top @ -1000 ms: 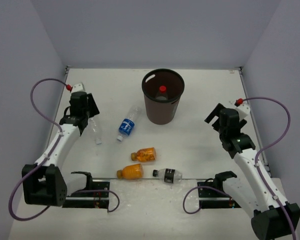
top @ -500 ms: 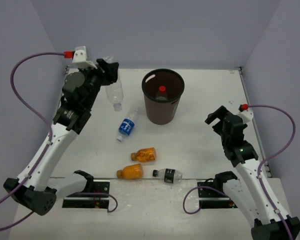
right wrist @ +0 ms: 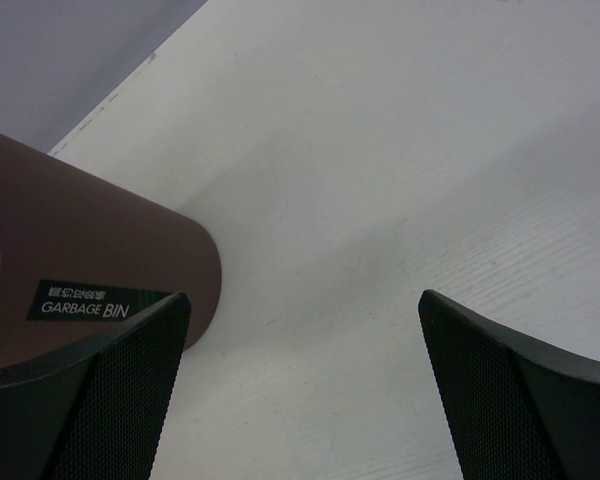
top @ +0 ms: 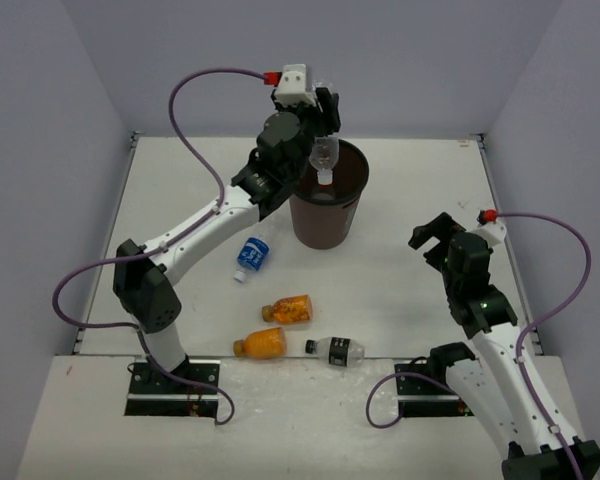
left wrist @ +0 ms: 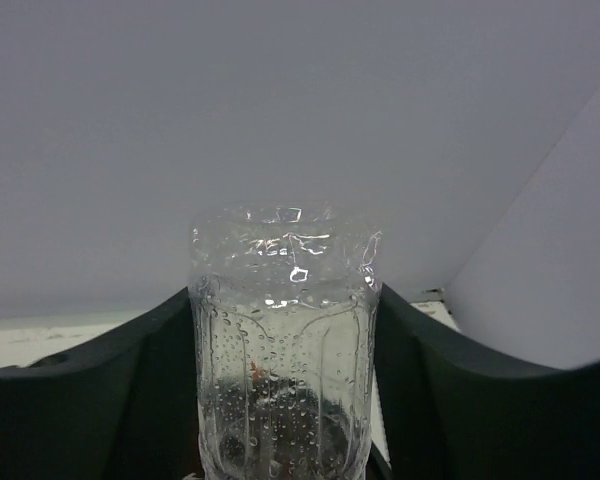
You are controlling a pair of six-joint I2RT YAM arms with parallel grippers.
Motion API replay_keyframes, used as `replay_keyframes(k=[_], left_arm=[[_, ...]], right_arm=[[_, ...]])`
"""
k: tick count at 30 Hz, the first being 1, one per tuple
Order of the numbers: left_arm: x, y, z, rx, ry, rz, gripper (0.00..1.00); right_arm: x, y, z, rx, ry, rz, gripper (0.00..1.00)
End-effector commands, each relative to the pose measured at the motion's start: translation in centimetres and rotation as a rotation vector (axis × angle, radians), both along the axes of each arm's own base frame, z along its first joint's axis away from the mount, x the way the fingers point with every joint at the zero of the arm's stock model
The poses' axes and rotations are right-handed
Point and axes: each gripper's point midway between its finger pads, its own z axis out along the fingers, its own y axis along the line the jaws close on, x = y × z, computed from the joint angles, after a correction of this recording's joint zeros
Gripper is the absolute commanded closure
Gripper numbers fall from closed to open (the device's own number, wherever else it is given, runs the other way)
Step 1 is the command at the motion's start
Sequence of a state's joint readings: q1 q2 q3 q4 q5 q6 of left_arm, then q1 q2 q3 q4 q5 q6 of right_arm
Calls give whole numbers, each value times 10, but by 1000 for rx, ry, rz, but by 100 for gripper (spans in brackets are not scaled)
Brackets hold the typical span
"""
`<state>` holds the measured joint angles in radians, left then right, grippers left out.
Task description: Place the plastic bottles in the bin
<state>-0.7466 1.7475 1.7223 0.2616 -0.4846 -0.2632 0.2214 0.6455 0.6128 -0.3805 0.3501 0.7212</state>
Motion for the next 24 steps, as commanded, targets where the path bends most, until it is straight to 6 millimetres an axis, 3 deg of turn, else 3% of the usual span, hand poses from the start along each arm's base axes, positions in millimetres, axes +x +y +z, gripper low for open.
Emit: replay_keyframes(k=[1, 3, 4, 7, 12, 16, 19, 21, 24], left_arm=[[-1, 6, -3, -12, -28, 101, 29], [-6, 2, -18, 3, -12, 85, 2], [-8, 2, -20, 1, -9, 82, 0], [-18, 9, -11, 8, -10, 69, 0], [-48, 30, 40, 1, -55, 25, 0], [-73, 60, 45, 44, -36, 46, 0], [-85, 96, -5, 129, 26, 146, 0], [-100, 129, -30, 123, 75, 210, 0], [-114, 160, -95, 103, 205, 256, 0]], right_arm=[[2, -6, 3, -11, -31, -27, 1], [2, -5, 3, -9, -30, -23, 1], [2, -3, 3, -7, -32, -14, 1], [2, 5, 8, -7, -37, 39, 1], [0, 23, 25, 14, -115, 160, 1], [-6, 42, 35, 31, -162, 276, 1], [-18, 76, 41, 11, -185, 520, 1], [-30, 102, 31, 46, -113, 694, 1], [-49, 129, 19, 68, -18, 826, 1]])
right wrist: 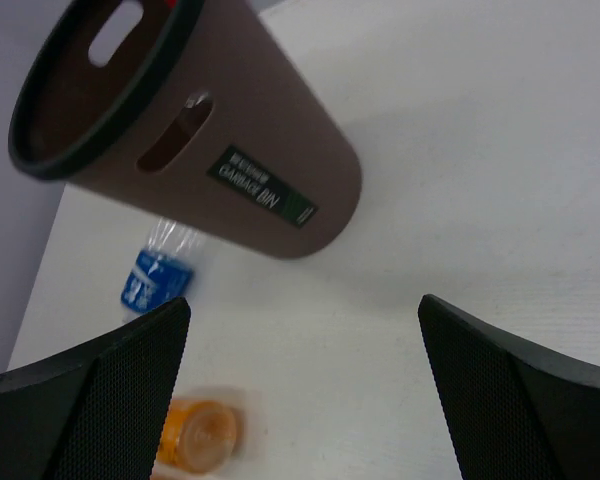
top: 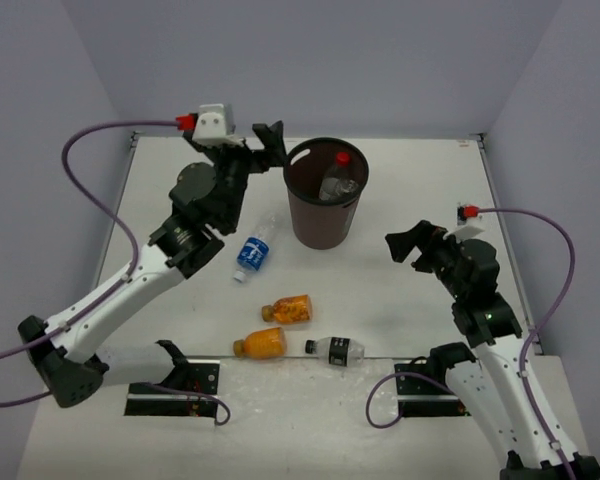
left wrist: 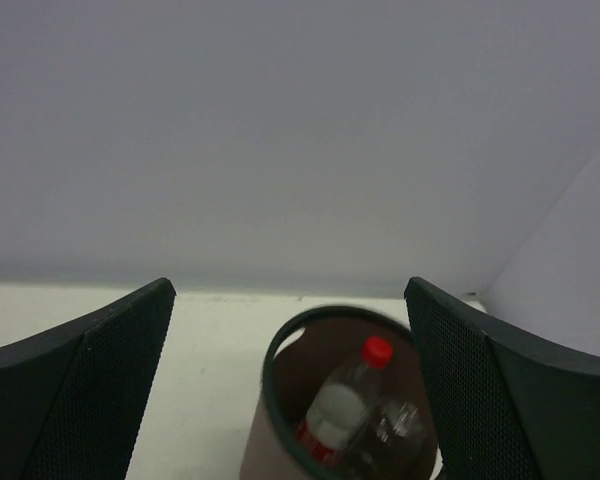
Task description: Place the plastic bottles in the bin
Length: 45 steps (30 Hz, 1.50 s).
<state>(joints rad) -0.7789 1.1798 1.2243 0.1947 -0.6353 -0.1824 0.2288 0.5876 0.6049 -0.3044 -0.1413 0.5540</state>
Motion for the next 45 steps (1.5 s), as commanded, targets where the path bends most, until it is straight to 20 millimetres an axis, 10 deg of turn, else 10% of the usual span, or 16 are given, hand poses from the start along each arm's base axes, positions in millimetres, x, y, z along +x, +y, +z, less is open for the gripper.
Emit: replay_keyframes(k=[1, 11, 18, 25, 38, 45], left_arm=[[-12, 52, -115, 40, 246, 153, 0], [-74, 128, -251, 27, 463, 336, 0], [-81, 144, -245, -58, 463, 387, 0], [-80, 169, -248, -77, 486, 493, 0], [-80, 181, -264, -66, 543, 565, 0], [-84, 184, -260, -79, 525, 561, 0]], right_arm=[[-36, 60, -11, -25, 98, 328, 1], [-104, 151, -47, -400, -34, 926, 1], [-69, 197, -52, -694, -367, 1200, 1], [-92, 216, -75, -784, -351, 1485, 1], [-105, 243, -147, -836, -172, 1581, 1], [-70, 252, -178, -972, -148, 1402, 4]])
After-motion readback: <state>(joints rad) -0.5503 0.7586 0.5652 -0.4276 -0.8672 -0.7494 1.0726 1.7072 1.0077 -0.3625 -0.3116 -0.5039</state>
